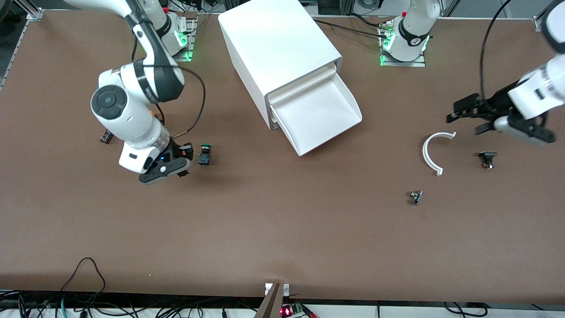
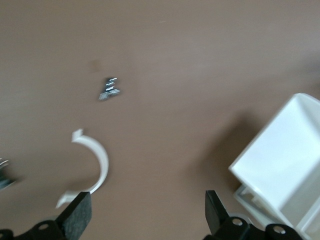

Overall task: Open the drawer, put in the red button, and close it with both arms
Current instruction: 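Withdraw the left gripper from the drawer while the right gripper carries the button, then lower the red button into the open drawer with the right gripper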

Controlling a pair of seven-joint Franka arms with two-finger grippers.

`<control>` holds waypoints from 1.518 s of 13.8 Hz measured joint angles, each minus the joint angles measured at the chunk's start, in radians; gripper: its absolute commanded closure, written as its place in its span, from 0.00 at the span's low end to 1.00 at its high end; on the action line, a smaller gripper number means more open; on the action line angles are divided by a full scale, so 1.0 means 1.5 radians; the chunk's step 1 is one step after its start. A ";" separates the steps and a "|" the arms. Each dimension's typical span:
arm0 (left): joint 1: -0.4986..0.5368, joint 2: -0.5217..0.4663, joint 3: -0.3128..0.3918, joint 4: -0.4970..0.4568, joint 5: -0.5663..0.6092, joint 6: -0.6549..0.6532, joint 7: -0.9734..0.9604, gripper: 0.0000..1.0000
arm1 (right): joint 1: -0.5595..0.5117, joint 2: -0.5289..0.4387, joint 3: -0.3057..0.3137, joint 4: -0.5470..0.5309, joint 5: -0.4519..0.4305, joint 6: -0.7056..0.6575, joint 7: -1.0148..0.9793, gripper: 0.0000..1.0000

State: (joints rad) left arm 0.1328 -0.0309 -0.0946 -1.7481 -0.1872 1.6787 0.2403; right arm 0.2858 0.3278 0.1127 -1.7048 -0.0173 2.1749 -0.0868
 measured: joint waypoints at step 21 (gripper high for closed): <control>-0.011 0.016 -0.010 0.066 0.111 -0.058 -0.090 0.00 | 0.315 0.169 0.054 0.238 -0.037 -0.047 -0.411 0.71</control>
State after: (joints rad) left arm 0.1161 -0.0062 -0.1096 -1.6494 -0.0203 1.5914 0.1046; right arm 0.7576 0.5813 0.1934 -1.3484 -0.0733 2.1042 -0.7036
